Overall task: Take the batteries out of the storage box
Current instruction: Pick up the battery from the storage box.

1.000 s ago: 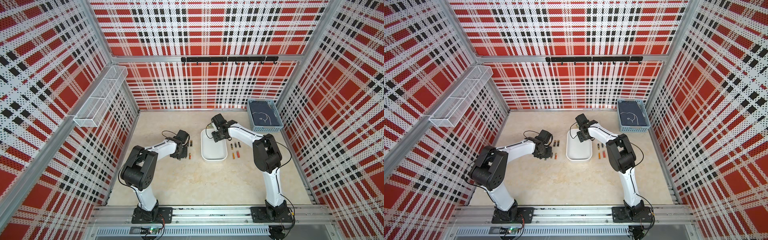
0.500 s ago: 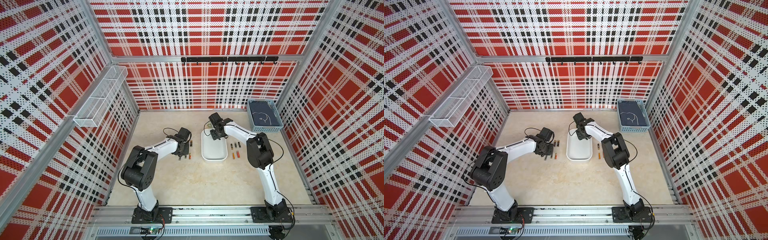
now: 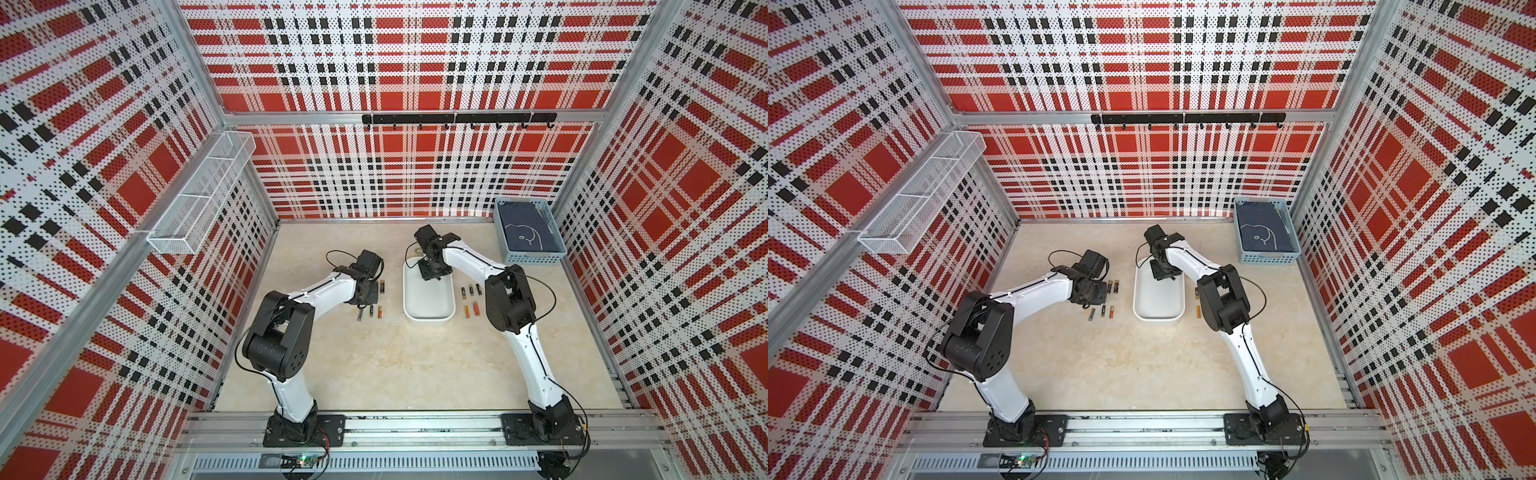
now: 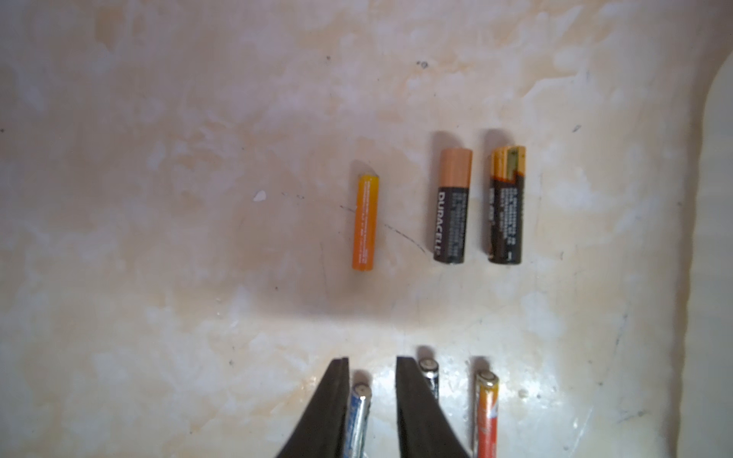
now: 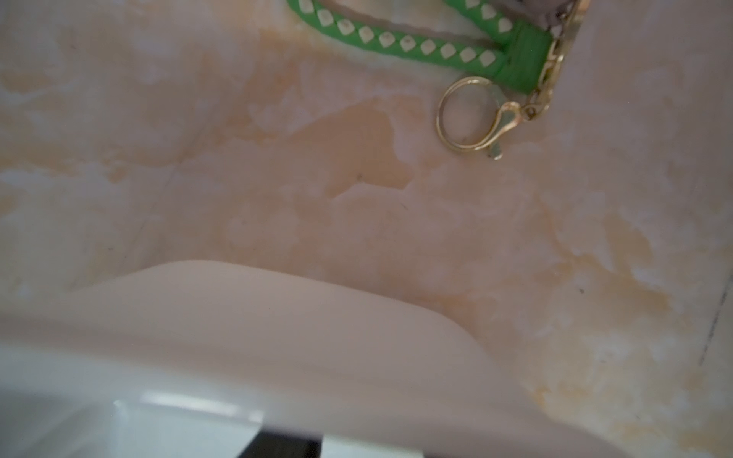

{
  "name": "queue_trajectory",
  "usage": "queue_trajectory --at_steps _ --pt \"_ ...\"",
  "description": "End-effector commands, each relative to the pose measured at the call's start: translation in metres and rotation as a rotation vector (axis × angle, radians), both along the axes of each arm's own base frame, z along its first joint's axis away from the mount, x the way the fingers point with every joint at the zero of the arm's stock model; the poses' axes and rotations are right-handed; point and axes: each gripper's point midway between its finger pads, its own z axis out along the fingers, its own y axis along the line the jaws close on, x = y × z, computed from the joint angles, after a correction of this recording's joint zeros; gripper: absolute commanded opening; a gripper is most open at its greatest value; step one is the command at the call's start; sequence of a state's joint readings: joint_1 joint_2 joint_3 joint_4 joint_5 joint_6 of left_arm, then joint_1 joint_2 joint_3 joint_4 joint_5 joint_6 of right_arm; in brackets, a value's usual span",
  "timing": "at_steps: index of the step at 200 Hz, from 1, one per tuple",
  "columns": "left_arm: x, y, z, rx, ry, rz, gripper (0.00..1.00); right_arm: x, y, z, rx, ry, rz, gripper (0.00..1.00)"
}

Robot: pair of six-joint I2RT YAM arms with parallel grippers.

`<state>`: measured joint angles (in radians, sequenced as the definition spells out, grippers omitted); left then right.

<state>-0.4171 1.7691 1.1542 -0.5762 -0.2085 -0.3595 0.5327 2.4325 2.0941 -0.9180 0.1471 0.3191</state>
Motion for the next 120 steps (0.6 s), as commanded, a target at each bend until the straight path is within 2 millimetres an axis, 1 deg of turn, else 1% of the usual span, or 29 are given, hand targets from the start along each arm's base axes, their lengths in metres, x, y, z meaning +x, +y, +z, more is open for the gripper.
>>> queue_trajectory --at_steps 1,16,40,57,69,76,90,103,120 --pt "0.007 -0.001 0.011 0.013 -0.023 0.005 0.27 -0.016 0.001 -0.026 0.007 0.091 -0.008 0.36" --pt "0.008 -0.003 0.012 0.013 -0.021 0.004 0.27 -0.017 0.005 -0.026 0.038 0.092 -0.005 0.30" --pt "0.012 -0.006 0.017 0.022 -0.029 0.000 0.27 -0.019 0.011 -0.024 0.066 0.094 0.003 0.25" --pt "0.014 -0.011 0.024 0.004 -0.049 0.022 0.27 -0.021 0.012 -0.023 0.075 0.099 0.007 0.26" --pt "0.014 -0.016 0.031 -0.002 -0.068 0.014 0.27 -0.023 0.012 -0.023 0.075 0.108 0.014 0.32" --pt "0.015 -0.018 0.035 -0.004 -0.081 0.010 0.27 -0.025 0.012 -0.023 0.072 0.112 0.015 0.34" --pt "0.016 -0.021 0.044 -0.008 -0.104 0.007 0.27 -0.029 0.011 -0.021 0.075 0.118 0.015 0.34" --pt "0.018 -0.023 0.051 -0.012 -0.127 0.008 0.28 -0.031 0.012 -0.014 0.070 0.111 0.018 0.33" --pt "0.019 -0.024 0.056 -0.018 -0.141 0.006 0.27 -0.034 0.012 -0.007 0.075 0.108 0.024 0.32"
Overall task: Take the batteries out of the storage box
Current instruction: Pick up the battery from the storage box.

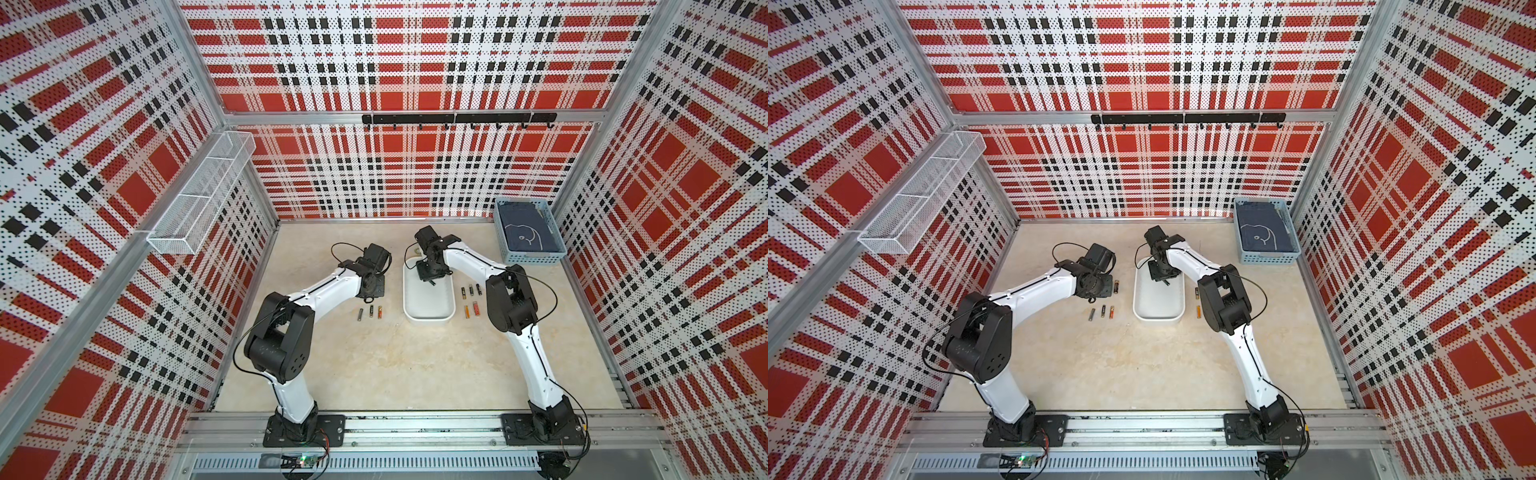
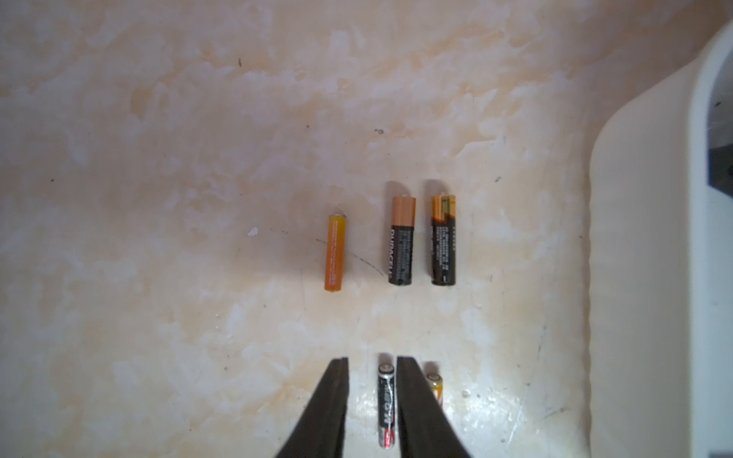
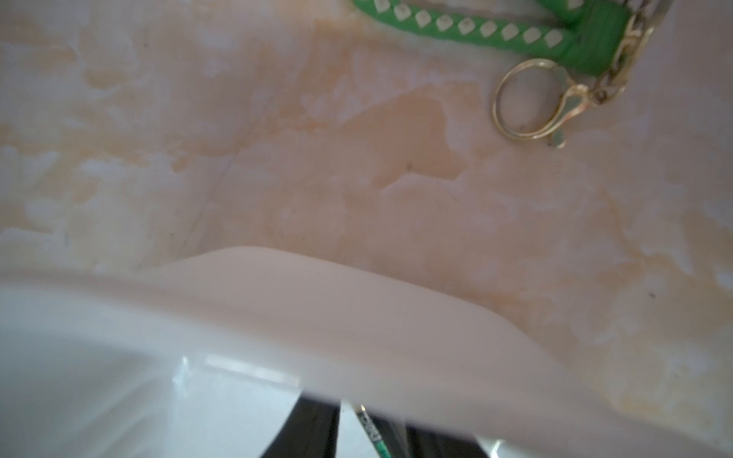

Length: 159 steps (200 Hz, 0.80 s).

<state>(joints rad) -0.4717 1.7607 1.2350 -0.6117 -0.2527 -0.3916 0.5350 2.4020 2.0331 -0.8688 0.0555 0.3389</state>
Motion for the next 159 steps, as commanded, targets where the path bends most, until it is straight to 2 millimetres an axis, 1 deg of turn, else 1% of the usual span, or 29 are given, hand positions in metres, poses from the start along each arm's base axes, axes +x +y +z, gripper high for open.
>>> queue_trajectory --at_steps 1,11,35,71,91,107,124,141,153,159 --pt "0.009 -0.003 0.027 -0.019 -0.074 0.014 0.27 -0.025 -0.002 -0.005 -0.016 0.078 0.014 0.32" --pt "0.009 -0.004 0.027 -0.020 -0.073 0.010 0.27 -0.027 -0.002 -0.002 -0.022 0.077 0.016 0.34" --pt "0.010 -0.005 0.025 -0.017 -0.068 0.007 0.27 -0.033 -0.002 0.001 -0.025 0.085 0.027 0.35" --pt "0.010 -0.008 0.026 -0.021 -0.072 0.002 0.27 -0.039 -0.003 -0.013 -0.039 0.119 0.036 0.35" --pt "0.011 -0.012 0.035 -0.027 -0.094 -0.004 0.27 -0.039 -0.003 -0.022 -0.047 0.130 0.035 0.34" --pt "0.012 -0.016 0.045 -0.039 -0.124 -0.010 0.27 -0.039 -0.003 -0.028 -0.056 0.135 0.038 0.30" --pt "0.012 -0.021 0.057 -0.060 -0.155 -0.022 0.28 -0.039 -0.003 -0.029 -0.069 0.136 0.038 0.21" --pt "0.012 -0.026 0.071 -0.086 -0.198 -0.032 0.33 -0.039 -0.002 -0.024 -0.065 0.126 0.041 0.10" --pt "0.013 -0.030 0.080 -0.116 -0.221 -0.040 0.41 -0.037 0.001 -0.016 -0.054 0.109 0.042 0.06" --pt "0.013 -0.032 0.084 -0.129 -0.230 -0.041 0.46 -0.035 0.001 -0.012 -0.048 0.099 0.041 0.04"
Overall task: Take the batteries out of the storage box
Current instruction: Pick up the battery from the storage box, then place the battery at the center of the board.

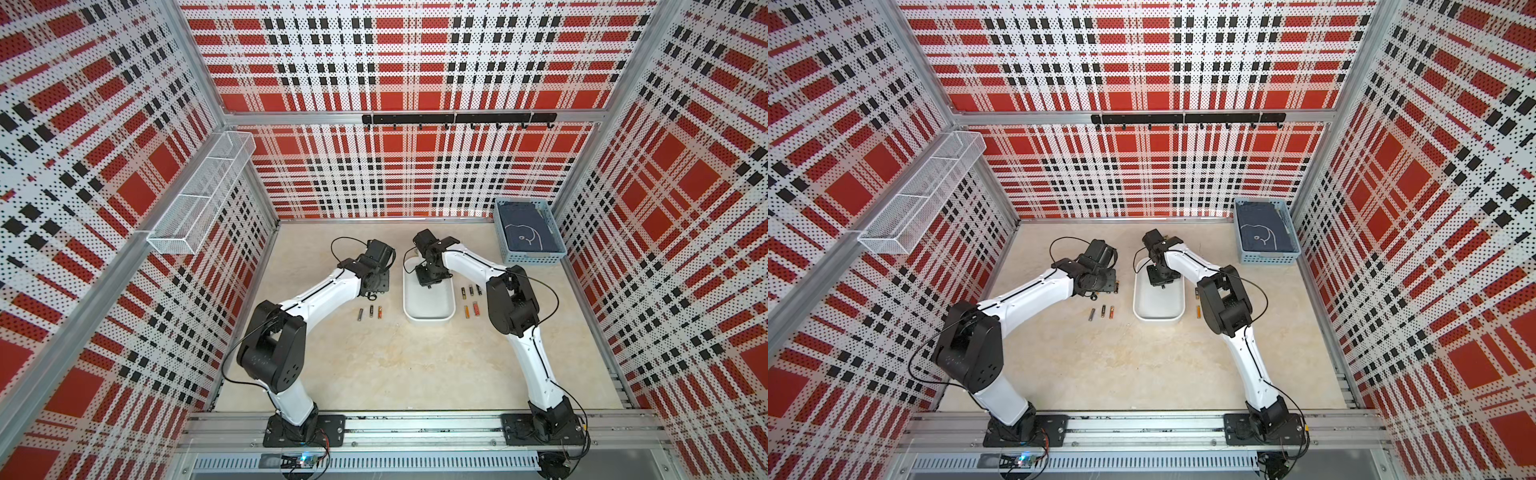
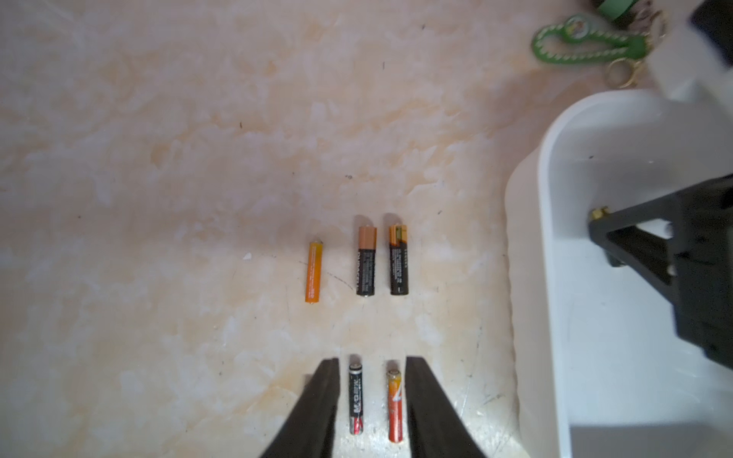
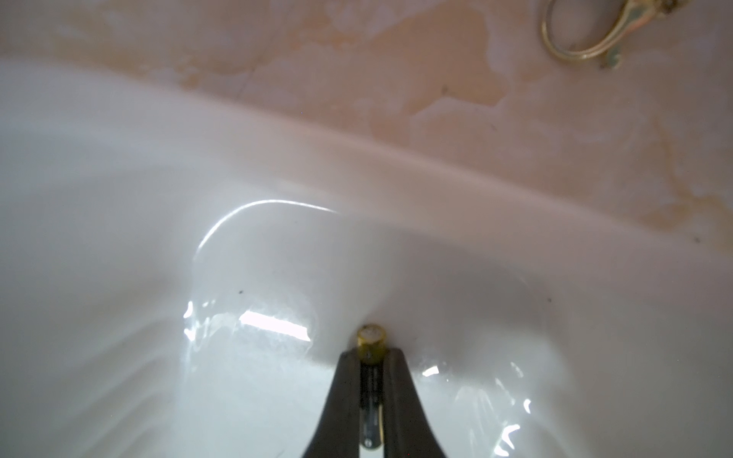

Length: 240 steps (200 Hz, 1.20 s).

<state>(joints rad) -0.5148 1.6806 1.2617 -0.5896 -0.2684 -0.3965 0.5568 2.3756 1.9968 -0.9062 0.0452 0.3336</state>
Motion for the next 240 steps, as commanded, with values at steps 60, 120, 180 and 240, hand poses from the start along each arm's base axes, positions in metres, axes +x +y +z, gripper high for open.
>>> queue_trajectory --at_steps 60,120,180,240 --pt "0.008 -0.042 0.075 -0.192 -0.235 -0.084 0.62 -0.005 0.008 0.089 0.144 -0.127 -0.013 0.00" --pt "-0.020 -0.156 0.134 -0.272 -0.437 -0.473 0.62 -0.029 -0.078 0.146 0.116 -0.237 -0.152 0.00" --pt "-0.068 -0.261 0.105 -0.327 -0.436 -0.788 0.71 -0.094 -0.211 0.078 -0.068 -0.119 -0.367 0.00" --pt "-0.067 -0.250 0.083 -0.471 -0.476 -0.737 0.78 -0.095 -0.197 0.014 -0.049 -0.044 -0.322 0.00"
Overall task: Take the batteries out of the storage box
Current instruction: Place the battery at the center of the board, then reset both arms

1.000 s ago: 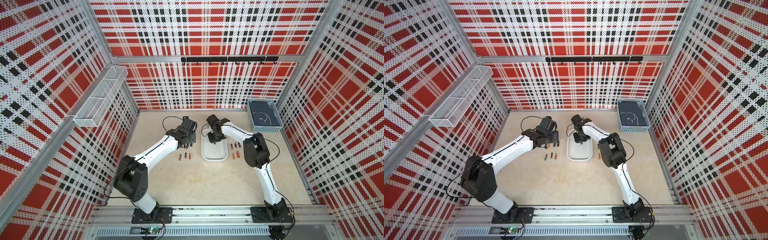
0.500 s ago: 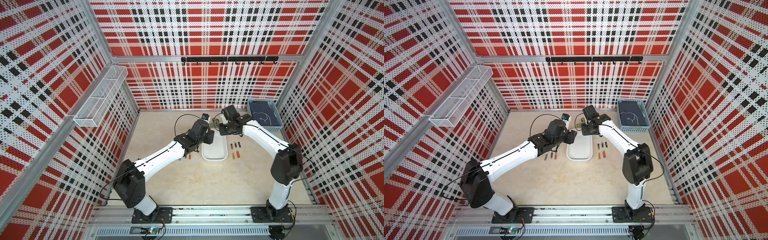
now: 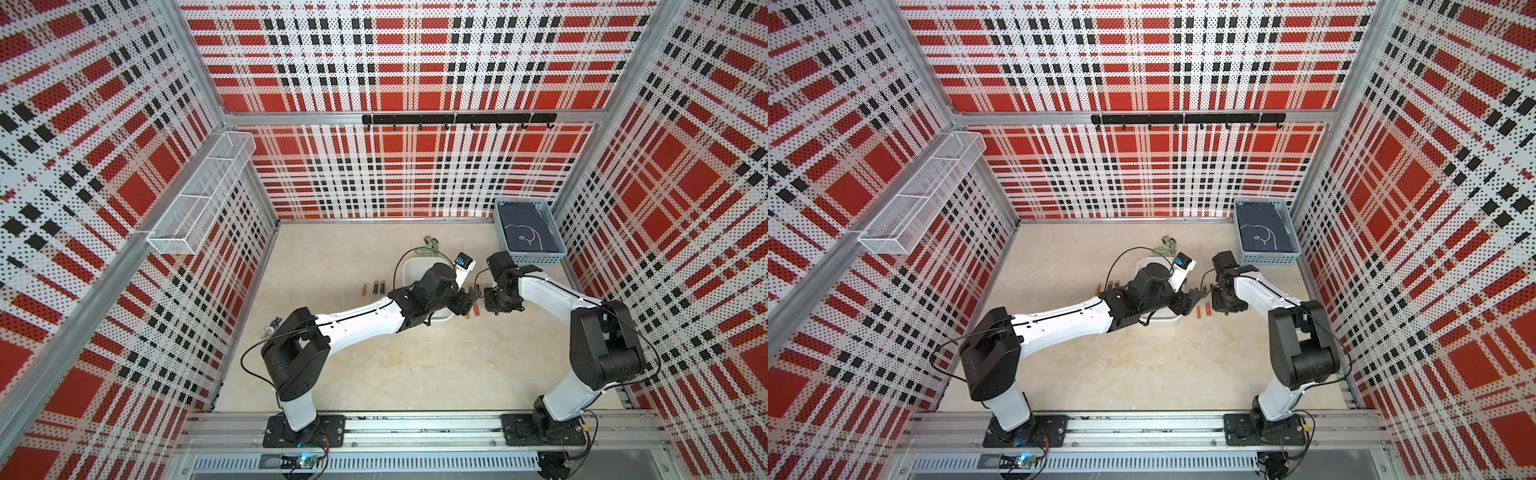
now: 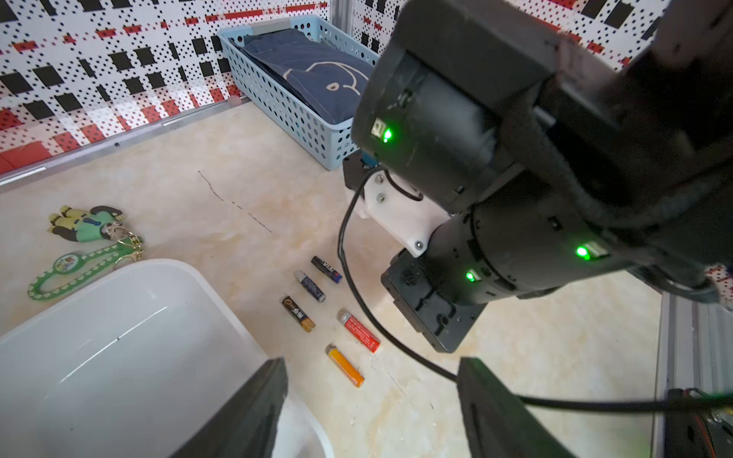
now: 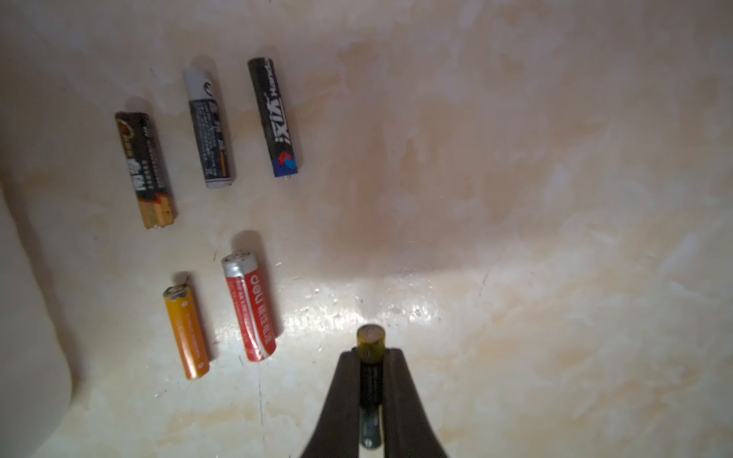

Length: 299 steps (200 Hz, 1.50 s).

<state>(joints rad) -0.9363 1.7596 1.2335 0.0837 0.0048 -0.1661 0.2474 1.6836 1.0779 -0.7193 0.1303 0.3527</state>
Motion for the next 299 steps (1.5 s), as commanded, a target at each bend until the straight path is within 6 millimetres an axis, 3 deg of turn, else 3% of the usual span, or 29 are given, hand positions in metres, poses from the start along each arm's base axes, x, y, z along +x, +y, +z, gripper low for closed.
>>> queue_trajectory --at_steps 1,34,59,64,91,111,112,127,154,175,189,203,214,216,218,250,270,283,299 --pt "0.010 0.011 0.014 -0.129 -0.025 0.017 0.78 0.019 0.013 -0.009 0.027 -0.054 0.029 0.00" --pt "0.020 0.044 0.001 -0.129 -0.008 0.098 0.78 0.024 0.018 -0.023 0.035 -0.047 0.038 0.00" --pt "0.030 0.086 0.012 -0.114 -0.079 0.248 0.78 0.022 0.022 -0.029 0.046 -0.033 0.037 0.00" --pt "0.033 0.099 0.018 -0.113 -0.100 0.301 0.78 0.021 0.022 -0.030 0.047 -0.031 0.033 0.04" --pt "0.043 0.184 0.043 -0.156 -0.192 0.556 0.79 0.022 0.020 -0.027 0.040 -0.050 0.024 0.20" --pt "0.041 0.271 0.064 -0.235 -0.254 0.810 0.79 0.025 0.021 -0.017 0.046 -0.068 0.028 0.28" --pt "0.041 0.275 0.057 -0.223 -0.246 0.820 0.79 0.025 0.021 -0.016 0.045 -0.069 0.028 0.28" --pt "0.032 0.339 0.062 -0.264 -0.289 1.009 0.82 0.029 0.023 -0.001 0.051 -0.098 0.029 0.34" --pt "0.000 0.441 0.044 -0.262 -0.323 1.369 0.91 0.037 0.022 0.045 0.059 -0.183 0.023 0.39" --pt "-0.022 0.484 0.026 -0.183 -0.363 1.491 0.91 0.040 0.007 0.100 0.029 -0.373 -0.016 0.54" --pt "-0.028 0.494 0.013 -0.116 -0.400 1.488 0.91 0.039 -0.012 0.122 -0.039 -0.535 -0.050 0.69" --pt "-0.031 0.501 0.001 -0.120 -0.421 1.513 0.92 0.035 -0.031 0.126 -0.111 -0.674 -0.077 0.82" --pt "-0.030 0.502 -0.006 -0.122 -0.438 1.511 0.91 0.033 -0.045 0.124 -0.147 -0.753 -0.109 0.84" --pt "-0.029 0.502 -0.007 -0.123 -0.447 1.509 0.91 0.029 -0.048 0.116 -0.157 -0.741 -0.111 0.84" --pt "-0.029 0.502 -0.008 -0.119 -0.452 1.510 0.92 0.033 -0.049 0.122 -0.155 -0.773 -0.119 0.85" --pt "-0.017 0.494 -0.015 -0.102 -0.561 1.433 0.91 0.040 -0.070 0.101 -0.250 -0.884 -0.131 0.85" --pt "-0.004 0.482 -0.007 -0.110 -0.638 1.331 0.91 0.047 -0.072 0.093 -0.276 -0.954 -0.088 0.85" --pt "0.010 0.482 -0.026 -0.082 -0.580 1.302 0.89 0.047 -0.078 0.092 -0.261 -1.003 -0.102 0.85" --pt "0.008 0.481 -0.023 -0.136 -0.622 1.254 0.90 0.042 -0.081 0.096 -0.191 -1.113 -0.096 0.86"
